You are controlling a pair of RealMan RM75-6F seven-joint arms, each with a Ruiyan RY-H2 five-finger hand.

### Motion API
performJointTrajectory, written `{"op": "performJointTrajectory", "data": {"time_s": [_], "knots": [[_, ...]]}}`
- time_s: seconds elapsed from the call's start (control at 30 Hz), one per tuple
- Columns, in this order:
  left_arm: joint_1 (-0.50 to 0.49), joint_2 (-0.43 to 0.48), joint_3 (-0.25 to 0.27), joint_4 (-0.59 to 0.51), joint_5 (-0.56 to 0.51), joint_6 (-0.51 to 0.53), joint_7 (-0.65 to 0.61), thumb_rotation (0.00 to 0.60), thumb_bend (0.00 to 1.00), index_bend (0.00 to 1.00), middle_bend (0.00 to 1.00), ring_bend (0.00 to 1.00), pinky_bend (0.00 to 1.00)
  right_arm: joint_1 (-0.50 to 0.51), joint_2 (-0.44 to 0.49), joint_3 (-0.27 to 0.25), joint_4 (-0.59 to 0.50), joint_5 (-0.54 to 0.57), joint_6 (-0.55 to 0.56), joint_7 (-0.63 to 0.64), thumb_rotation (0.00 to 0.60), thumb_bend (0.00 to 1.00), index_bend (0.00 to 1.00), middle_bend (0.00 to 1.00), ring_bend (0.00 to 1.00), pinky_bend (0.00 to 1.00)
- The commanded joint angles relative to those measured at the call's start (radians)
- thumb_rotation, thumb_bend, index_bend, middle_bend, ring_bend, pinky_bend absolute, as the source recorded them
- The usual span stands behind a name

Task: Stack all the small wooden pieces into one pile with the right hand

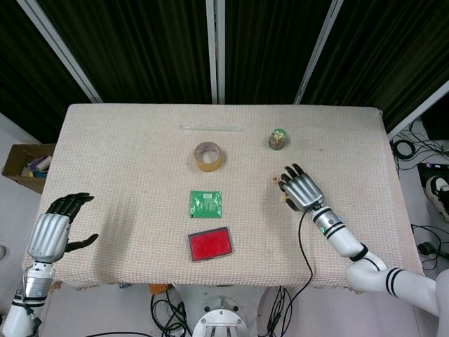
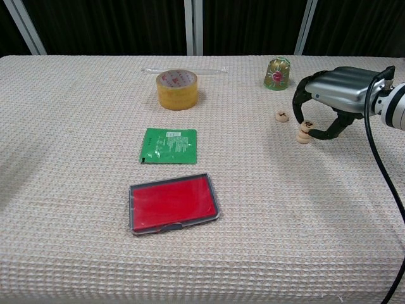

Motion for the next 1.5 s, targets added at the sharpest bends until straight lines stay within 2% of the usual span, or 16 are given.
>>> {"op": "performJointTrajectory", "data": {"time_s": [0.03, 1.5], "knots": [[-0.001, -0.001, 0.0, 0.001, 0.0, -0.001, -0.001, 0.6, 0.0, 0.22, 0.2, 0.18, 0.23, 0.0, 0.001, -0.003, -0.003, -0.001, 0.002, -0.002, 0.6, 0.36, 0.5, 0.29, 0.09, 0.14], [0.0, -0.001, 0.0, 0.0, 0.001, -0.007, -0.005, 0.6, 0.0, 0.22, 0.2, 0.18, 0.23, 0.002, 0.003, -0.027, -0.016, 0.017, 0.024, -0.023, 0.6, 0.36, 0.39, 0.29, 0.09, 0.14]]}}
